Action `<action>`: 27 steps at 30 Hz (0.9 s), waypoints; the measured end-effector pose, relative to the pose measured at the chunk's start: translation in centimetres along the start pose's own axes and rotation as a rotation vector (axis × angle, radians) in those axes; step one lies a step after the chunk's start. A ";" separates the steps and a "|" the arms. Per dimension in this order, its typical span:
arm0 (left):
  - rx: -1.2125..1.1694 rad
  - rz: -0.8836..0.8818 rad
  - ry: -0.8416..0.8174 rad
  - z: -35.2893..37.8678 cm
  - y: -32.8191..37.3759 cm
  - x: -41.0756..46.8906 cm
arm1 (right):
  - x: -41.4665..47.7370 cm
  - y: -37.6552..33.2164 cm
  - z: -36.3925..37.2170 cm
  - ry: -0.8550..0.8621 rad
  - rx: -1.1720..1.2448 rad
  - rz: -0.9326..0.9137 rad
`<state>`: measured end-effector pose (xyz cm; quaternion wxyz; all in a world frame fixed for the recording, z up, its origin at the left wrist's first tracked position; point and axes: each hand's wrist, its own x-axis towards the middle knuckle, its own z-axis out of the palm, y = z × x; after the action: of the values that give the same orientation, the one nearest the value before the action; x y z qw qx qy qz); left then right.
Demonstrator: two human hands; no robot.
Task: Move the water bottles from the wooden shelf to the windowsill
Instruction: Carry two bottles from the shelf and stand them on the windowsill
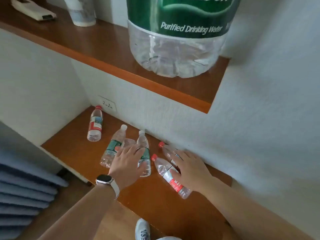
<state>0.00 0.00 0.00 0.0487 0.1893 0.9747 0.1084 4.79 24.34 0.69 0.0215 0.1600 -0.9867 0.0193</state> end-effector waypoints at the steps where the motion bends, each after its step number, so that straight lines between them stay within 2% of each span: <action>1: -0.043 -0.019 -0.012 0.6 -0.6 0.6 | 0.4 0.1 0.8 -0.064 0.036 0.033; 4: -0.153 -0.097 -0.060 2.6 -1.9 2.0 | 0.8 0.1 3.2 -0.257 0.157 0.176; 7: -0.328 -0.191 -0.070 4.6 -1.9 2.7 | 0.8 0.0 4.9 -0.358 0.261 0.330; 13: -0.744 -0.463 -0.209 7.3 -1.3 4.4 | 0.6 -0.2 7.7 -0.432 0.374 0.467; 19: -0.774 -0.612 -0.216 9.7 -1.4 6.0 | 0.5 -0.3 10.1 -0.487 0.488 0.593; 27: -0.723 -0.693 -0.253 10.6 -1.4 7.8 | 1.6 -0.7 11.0 -0.560 0.621 0.683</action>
<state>-6.25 3.76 -11.08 0.2613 -0.1621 0.8670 0.3921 3.14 22.69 -10.21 -0.2983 -0.1719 -0.8984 0.2726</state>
